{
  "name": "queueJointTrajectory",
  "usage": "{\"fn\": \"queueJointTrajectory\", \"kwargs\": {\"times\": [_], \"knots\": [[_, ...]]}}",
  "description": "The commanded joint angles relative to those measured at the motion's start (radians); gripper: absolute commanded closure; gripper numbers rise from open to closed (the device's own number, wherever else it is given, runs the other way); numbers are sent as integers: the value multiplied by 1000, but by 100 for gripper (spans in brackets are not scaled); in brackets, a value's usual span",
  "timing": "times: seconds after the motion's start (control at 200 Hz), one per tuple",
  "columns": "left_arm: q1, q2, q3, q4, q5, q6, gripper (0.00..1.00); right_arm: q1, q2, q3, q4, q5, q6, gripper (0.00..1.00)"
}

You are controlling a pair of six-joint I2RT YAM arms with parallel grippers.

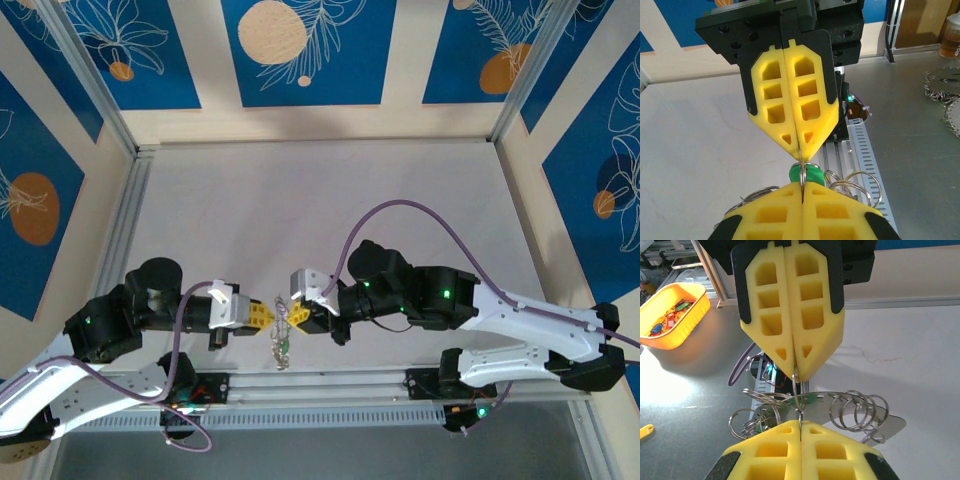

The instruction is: Put the keys on the keyring

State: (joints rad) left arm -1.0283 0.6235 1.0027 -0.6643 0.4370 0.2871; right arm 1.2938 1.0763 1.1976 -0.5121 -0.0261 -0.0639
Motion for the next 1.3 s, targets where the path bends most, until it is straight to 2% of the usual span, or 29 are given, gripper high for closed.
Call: {"fn": "queueJointTrajectory", "kwargs": {"times": [0.0,1.296], "knots": [[-10,-8,5,52,9,-3,100,4,-13,-13,9,-20,-14,100],[-11,2,8,61,19,-5,100,7,-6,-2,74,-62,-20,100]]}}
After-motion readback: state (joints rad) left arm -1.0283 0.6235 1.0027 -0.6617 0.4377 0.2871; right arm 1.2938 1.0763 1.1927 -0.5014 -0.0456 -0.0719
